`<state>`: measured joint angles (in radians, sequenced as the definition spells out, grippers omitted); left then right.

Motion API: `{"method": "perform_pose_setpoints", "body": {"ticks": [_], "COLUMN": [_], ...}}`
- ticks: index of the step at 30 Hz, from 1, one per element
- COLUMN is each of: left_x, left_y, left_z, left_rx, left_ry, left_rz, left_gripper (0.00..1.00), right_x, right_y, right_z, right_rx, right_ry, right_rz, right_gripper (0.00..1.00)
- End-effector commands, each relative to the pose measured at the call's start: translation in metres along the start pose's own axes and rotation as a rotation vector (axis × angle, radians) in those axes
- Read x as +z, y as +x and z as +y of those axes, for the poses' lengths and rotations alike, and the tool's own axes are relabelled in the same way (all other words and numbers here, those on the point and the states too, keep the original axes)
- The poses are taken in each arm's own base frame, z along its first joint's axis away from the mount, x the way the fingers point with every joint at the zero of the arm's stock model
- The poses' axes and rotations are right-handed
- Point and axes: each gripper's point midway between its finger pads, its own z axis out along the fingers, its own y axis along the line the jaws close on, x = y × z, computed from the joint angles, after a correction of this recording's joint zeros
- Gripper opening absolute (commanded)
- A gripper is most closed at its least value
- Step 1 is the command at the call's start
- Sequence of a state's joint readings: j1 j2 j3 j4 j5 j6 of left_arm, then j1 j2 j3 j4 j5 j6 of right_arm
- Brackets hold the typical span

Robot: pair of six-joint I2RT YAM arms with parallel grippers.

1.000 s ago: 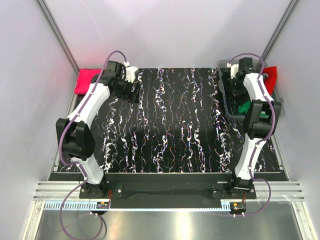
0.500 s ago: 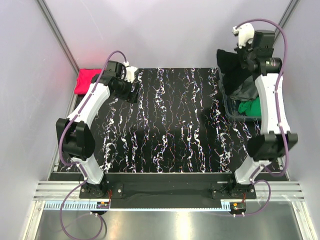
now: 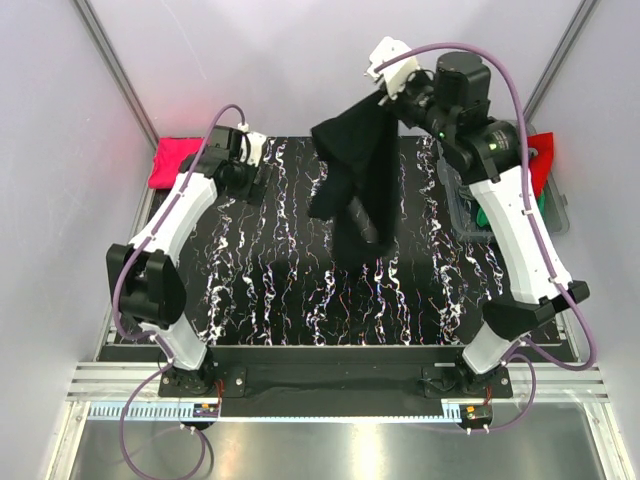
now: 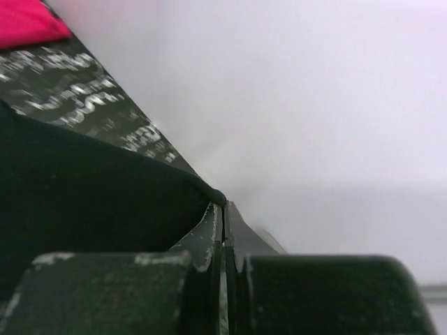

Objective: Fold and stack the t-shirts
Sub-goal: Move the tshirt to the center of the board, then flatten the tshirt out

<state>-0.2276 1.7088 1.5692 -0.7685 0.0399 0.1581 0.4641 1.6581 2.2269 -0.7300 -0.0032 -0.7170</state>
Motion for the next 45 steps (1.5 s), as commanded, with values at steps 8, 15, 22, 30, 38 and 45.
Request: {"method": "perform_pose_setpoints", "body": {"ticks": [8, 15, 22, 30, 38, 45], "left_x": [-0.041, -0.039, -0.031, -0.029, -0.032, -0.025], "left_y": [0.002, 0.029, 0.043, 0.064, 0.068, 0.059], "left_z": [0.05, 0.038, 0.032, 0.038, 0.05, 0.058], "left_rx": [0.045, 0.022, 0.034, 0.047, 0.04, -0.003], "left_ry": [-0.292, -0.245, -0.203, -0.247, -0.297, -0.288], "left_rz": [-0.099, -0.059, -0.015, 0.023, 0.028, 0.022], "left_gripper": [0.91, 0.99, 0.99, 0.99, 0.99, 0.99], "right_x": [0.052, 0.023, 0.065, 0.144, 0.156, 0.109], "right_y": [0.157, 0.209, 0.187, 0.207, 0.222, 0.244], "right_z": [0.101, 0.136, 0.2, 0.238, 0.266, 0.281], "right_rx": [0.041, 0.098, 0.143, 0.164, 0.199, 0.194], "right_ry": [-0.113, -0.155, -0.429, -0.515, -0.571, -0.599], "right_rz": [0.316, 0.413, 0.336, 0.387, 0.478, 0.581], "right_gripper": [0.12, 0.71, 0.65, 0.6, 0.55, 0.53]}}
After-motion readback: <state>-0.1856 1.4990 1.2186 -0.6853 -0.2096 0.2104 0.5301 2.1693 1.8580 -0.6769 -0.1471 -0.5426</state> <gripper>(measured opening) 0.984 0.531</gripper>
